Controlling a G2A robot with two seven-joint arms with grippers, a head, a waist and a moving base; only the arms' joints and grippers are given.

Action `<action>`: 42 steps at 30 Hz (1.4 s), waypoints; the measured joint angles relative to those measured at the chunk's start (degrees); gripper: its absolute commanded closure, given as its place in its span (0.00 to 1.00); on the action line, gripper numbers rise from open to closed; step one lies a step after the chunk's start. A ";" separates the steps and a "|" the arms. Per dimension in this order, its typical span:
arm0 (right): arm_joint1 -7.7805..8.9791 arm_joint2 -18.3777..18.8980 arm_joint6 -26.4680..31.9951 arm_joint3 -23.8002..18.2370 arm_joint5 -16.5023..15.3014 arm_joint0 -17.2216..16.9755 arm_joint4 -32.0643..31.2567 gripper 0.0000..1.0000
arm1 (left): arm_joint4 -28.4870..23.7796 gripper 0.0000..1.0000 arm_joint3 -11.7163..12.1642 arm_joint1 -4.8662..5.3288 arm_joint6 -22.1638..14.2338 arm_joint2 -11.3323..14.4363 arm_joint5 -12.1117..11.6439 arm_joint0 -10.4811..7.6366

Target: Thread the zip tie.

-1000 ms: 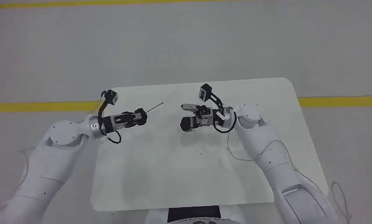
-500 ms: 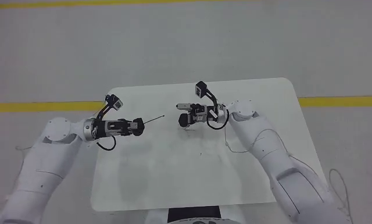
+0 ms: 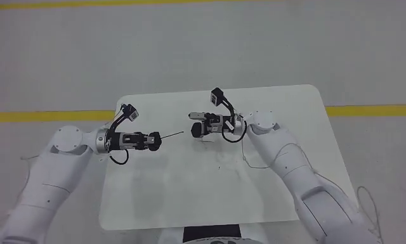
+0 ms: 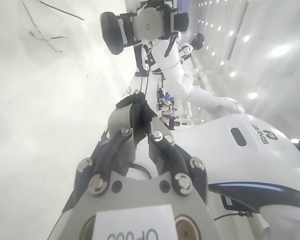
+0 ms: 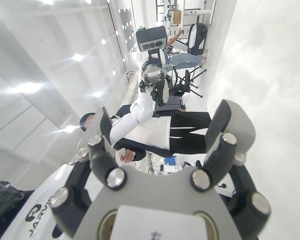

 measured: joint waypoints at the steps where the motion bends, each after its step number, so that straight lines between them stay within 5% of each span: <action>1: 0.00 0.00 0.01 0.00 0.01 0.00 0.06 0.00 | 0.00 1.00 0.00 0.00 0.01 -0.01 0.00 0.00; 9: 0.26 -0.38 -0.47 -3.25 1.80 -1.94 0.74 0.00 | -0.02 1.00 -0.02 0.00 0.00 -0.03 0.01 0.04; 10: 0.32 -0.35 -0.41 -3.47 2.04 -2.07 0.93 0.18 | -0.02 1.00 -0.02 0.00 0.00 -0.03 0.01 0.04; 13: 0.53 -0.35 -0.10 -4.15 2.51 -2.31 1.04 0.50 | -0.02 1.00 -0.02 0.00 0.00 -0.03 0.01 0.03; 25: 1.20 -0.82 0.33 -6.29 2.73 -2.65 0.65 0.56 | -0.02 1.00 -0.02 0.00 0.00 -0.03 0.01 0.03; 42: 1.82 -2.41 1.36 -7.98 3.73 -2.62 0.48 0.78 | -0.02 1.00 -0.02 0.00 0.00 -0.03 0.01 0.03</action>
